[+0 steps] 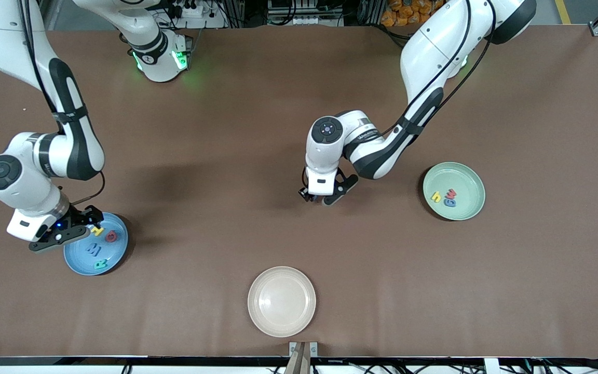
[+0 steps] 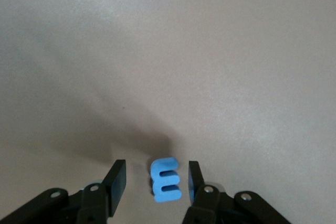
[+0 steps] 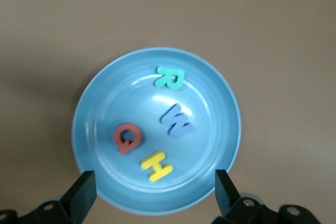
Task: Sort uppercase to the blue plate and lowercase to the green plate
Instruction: 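Drop the W on the blue plate while the left gripper lowers over e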
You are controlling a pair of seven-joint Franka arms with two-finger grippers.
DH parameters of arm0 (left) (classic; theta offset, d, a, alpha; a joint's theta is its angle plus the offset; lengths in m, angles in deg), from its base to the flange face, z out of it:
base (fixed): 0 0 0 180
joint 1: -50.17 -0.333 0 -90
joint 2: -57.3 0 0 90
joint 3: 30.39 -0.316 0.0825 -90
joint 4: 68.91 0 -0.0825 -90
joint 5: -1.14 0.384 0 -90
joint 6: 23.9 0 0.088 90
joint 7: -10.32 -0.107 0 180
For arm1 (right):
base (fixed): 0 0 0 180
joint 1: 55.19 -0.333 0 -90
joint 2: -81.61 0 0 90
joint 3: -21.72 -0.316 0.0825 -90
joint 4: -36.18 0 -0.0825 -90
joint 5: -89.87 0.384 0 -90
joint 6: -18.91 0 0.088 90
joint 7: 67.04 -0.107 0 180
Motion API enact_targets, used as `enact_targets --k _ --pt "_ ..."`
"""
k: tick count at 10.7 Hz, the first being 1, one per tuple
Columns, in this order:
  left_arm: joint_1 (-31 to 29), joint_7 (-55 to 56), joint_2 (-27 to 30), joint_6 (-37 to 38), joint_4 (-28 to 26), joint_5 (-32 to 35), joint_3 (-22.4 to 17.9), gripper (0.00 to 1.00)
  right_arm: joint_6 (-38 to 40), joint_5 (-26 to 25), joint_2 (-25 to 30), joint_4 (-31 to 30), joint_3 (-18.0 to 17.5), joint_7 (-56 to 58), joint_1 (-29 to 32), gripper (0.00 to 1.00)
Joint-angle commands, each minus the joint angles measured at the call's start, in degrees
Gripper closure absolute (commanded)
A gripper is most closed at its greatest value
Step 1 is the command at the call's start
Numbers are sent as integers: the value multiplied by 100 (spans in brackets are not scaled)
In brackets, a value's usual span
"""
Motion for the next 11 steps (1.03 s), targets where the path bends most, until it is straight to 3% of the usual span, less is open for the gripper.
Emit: enact_targets --k 1,2,5,8,11 --pt "117 166 -203 5 319 -123 -30 44 960 252 482 -38 -77 -314 34 0" --pt "144 193 -256 5 328 -123 -30 44 1216 252 666 -73 -146 -359 103 0" --pt "187 254 -291 5 398 -123 -30 44 1657 252 1132 -169 -1041 -682 1033 0" --pt "275 333 -344 5 416 -123 -117 44 1972 252 1870 -644 -1175 -895 1220 0" --pt "337 360 -344 5 407 -88 -162 44 2423 244 2302 -549 -1140 -948 1194 0"
